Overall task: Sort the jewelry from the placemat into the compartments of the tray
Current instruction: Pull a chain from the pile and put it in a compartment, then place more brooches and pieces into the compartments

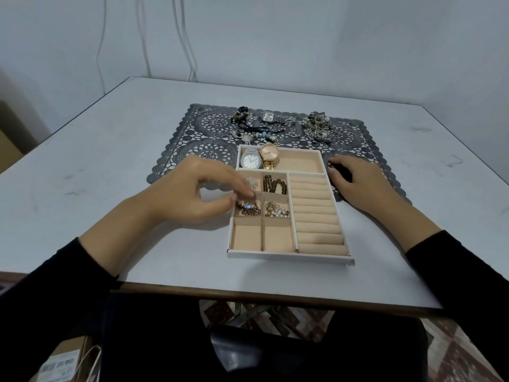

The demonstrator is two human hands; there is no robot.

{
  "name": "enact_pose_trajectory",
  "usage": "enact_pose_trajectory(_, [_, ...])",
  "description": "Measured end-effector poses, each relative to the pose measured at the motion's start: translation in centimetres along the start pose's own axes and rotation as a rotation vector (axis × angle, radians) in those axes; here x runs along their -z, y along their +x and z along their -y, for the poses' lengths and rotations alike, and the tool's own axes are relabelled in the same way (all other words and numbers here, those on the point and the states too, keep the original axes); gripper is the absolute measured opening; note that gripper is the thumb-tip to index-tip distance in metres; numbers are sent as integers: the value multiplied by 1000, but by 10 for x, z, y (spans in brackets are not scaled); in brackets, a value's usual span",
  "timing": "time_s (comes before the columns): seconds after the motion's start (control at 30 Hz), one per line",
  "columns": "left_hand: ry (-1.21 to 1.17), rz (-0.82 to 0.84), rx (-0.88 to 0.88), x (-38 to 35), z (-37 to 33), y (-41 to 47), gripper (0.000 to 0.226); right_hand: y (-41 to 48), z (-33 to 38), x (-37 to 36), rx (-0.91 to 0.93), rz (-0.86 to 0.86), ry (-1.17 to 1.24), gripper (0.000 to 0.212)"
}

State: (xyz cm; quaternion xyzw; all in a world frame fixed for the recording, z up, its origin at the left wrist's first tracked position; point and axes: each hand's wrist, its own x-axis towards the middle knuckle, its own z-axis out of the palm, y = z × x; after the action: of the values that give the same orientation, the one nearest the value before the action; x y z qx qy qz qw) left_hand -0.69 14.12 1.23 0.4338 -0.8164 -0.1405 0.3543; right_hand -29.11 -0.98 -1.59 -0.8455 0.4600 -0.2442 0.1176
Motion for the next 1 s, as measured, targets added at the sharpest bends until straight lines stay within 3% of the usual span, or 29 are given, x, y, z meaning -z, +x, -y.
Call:
enact_pose_trajectory(0.3, [64, -238, 237, 7, 42, 26, 21, 16, -6, 11, -49, -32, 5, 25])
enact_pose_trajectory(0.57, [246, -153, 315, 10, 94, 64, 28, 54, -9, 8, 46, -72, 61, 26])
enact_pose_trajectory(1.0, [339, 53, 208, 3, 133, 110, 40, 121, 3, -20, 221, 37, 15, 25])
